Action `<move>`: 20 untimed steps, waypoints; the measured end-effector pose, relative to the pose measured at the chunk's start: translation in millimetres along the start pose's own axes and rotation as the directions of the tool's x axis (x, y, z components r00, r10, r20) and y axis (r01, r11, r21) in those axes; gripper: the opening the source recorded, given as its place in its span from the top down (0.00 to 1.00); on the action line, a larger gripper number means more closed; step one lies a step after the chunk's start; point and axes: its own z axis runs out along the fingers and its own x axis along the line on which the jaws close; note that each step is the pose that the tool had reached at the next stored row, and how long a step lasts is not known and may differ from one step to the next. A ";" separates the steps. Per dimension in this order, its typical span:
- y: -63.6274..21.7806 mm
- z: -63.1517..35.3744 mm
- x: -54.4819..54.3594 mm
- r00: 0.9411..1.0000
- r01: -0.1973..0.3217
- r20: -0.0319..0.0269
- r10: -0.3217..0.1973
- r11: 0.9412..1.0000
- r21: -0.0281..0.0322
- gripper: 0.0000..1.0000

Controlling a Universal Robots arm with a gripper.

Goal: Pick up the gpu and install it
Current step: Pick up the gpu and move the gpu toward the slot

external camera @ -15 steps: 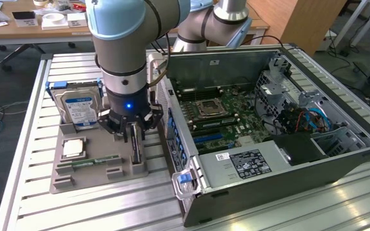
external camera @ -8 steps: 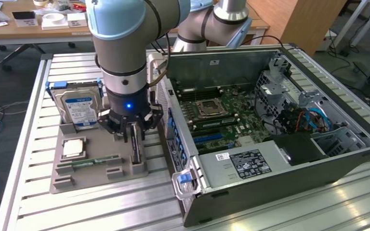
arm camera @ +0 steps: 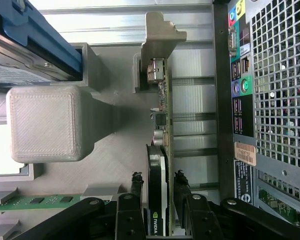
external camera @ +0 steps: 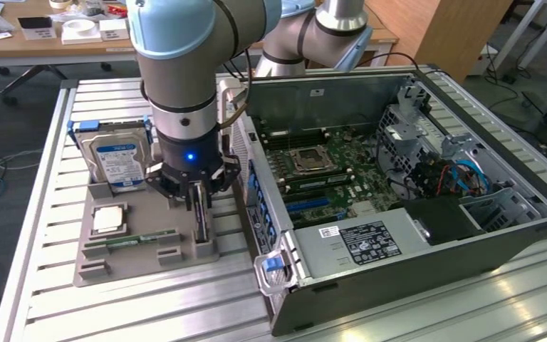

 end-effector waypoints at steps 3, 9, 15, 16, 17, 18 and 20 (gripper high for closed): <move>0.0 0.0 0.0 1.000 0.000 0.000 0.000 1.000 0.000 0.61; 0.0 0.0 0.0 1.000 0.000 0.000 0.000 1.000 0.000 0.61; 0.0 0.0 0.0 1.000 0.000 0.000 0.000 1.000 0.000 0.69; 0.0 0.0 0.0 1.000 0.000 0.000 0.000 1.000 0.000 0.69; 0.0 0.0 0.0 1.000 0.000 0.000 0.000 1.000 0.000 0.69; 0.0 0.0 0.0 1.000 0.000 0.000 0.000 1.000 0.000 0.73; 0.0 0.0 0.0 1.000 0.000 0.000 0.000 1.000 0.000 0.73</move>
